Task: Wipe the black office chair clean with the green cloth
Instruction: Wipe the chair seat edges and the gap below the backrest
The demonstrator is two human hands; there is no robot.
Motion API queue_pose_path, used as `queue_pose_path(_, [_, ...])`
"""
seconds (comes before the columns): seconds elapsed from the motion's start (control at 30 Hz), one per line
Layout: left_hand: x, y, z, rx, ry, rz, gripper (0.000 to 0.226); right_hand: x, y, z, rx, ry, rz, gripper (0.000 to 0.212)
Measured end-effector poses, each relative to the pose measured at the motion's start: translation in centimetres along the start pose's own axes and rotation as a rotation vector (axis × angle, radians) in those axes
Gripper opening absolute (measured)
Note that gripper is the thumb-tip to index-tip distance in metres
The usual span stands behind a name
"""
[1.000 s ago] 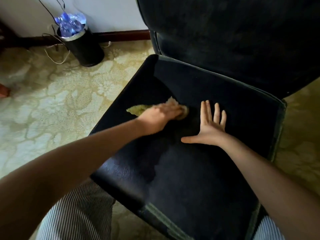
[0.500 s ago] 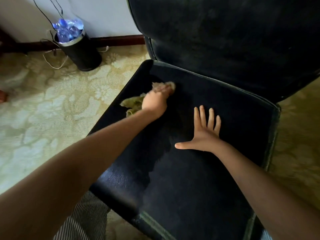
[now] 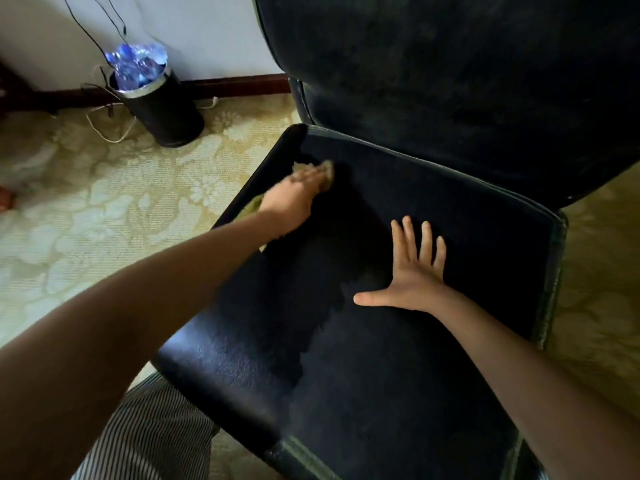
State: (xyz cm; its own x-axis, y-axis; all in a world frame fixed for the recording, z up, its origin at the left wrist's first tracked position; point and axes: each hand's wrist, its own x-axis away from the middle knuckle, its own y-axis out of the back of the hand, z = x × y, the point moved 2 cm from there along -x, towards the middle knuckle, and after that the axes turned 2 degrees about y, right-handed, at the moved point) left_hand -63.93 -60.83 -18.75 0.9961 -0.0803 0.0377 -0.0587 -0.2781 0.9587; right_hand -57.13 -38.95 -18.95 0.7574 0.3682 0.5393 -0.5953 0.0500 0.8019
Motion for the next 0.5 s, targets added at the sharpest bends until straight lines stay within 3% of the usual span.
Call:
queue_pose_path(0.1, [-3.3,0.9,1.7,0.038,0.268,-0.053,0.054,-0.1,0.0,0.0,0.004,-0.003,0.006,0.137])
queue_pose_path(0.2, [-4.6,0.6,0.3,0.056,0.406,-0.057,0.057,-0.2,0.0,0.1,0.001,-0.002,0.006,0.138])
queue_pose_path(0.27, [-3.8,0.1,-1.2,0.061,0.360,-0.055,0.057,-0.1,0.0,0.1,0.009,-0.008,0.016,0.138])
queue_pose_path(0.5, [3.5,-2.3,-7.5,0.017,-0.093,-0.014,0.051,0.1,0.0,0.3,0.028,-0.030,0.015,0.140])
